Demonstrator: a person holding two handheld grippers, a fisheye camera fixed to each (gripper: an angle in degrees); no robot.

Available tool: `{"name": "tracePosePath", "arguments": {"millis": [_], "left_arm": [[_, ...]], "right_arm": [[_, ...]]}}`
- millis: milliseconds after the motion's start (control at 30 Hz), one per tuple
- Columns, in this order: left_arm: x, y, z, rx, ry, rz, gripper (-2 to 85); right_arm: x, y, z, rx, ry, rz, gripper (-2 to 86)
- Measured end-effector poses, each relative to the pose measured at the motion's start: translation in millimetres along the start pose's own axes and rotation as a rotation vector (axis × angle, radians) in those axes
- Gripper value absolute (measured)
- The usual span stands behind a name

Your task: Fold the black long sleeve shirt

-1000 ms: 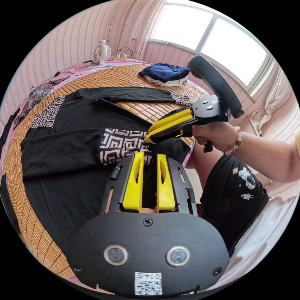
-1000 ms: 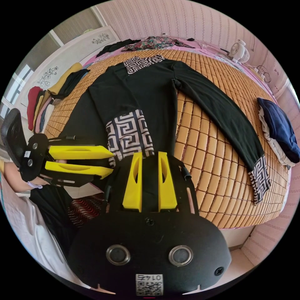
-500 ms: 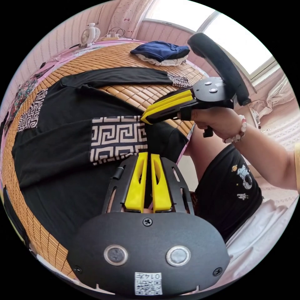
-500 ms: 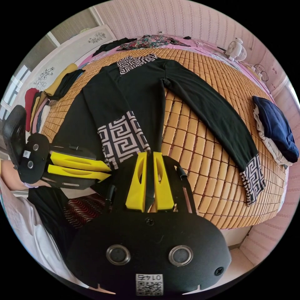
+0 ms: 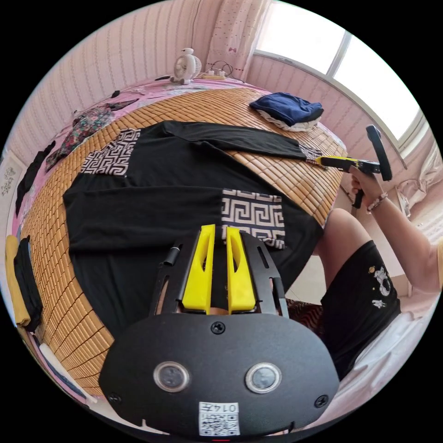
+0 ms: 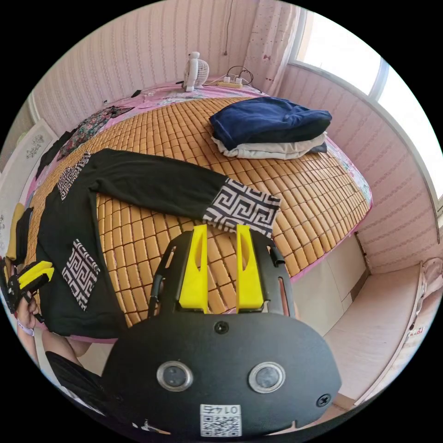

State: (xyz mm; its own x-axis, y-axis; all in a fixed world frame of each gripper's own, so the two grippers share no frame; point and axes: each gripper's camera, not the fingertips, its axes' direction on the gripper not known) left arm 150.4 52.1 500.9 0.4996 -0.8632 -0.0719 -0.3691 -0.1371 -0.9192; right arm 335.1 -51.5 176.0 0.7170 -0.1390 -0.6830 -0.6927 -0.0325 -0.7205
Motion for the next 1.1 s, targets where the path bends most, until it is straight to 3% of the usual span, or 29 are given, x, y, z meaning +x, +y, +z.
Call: {"name": "tracePosePath", "arguments": {"millis": [200, 433, 533, 633, 733, 800, 967, 1100], "left_arm": [[-50, 0, 5, -0.029, -0.11, -0.125, 3.7], [-65, 11, 5, -0.014, -0.058, -0.151, 0.8], [-85, 13, -7, 0.012, 0.004, -0.243, 0.4], [-106, 23, -45, 0.187, 0.025, -0.336, 0.1], [-125, 41, -89, 0.313, 0.073, -0.384, -0.2], [-134, 58, -114, 0.361, 0.058, -0.397, 1.0], [-167, 127, -155, 0.328, 0.011, -0.549, 4.7], [-176, 153, -152, 0.242, 0.011, -0.592, 6.1]], "right_arm": [[34, 4, 31, -0.043, -0.008, 0.163, 7.7], [21, 0, 30, -0.027, -0.081, 0.015, 4.7], [-5, -22, -14, 0.156, -0.282, -0.077, 2.9], [-60, -40, -85, 0.416, -0.477, -0.291, 3.0], [-125, -33, -146, 0.599, -0.812, -0.575, 4.3], [-184, -10, -161, 0.544, -0.991, -0.808, 5.3], [-273, 59, -102, 0.108, -0.852, -1.121, 6.3], [-282, 91, -82, -0.04, -0.832, -1.146, 6.5]]}}
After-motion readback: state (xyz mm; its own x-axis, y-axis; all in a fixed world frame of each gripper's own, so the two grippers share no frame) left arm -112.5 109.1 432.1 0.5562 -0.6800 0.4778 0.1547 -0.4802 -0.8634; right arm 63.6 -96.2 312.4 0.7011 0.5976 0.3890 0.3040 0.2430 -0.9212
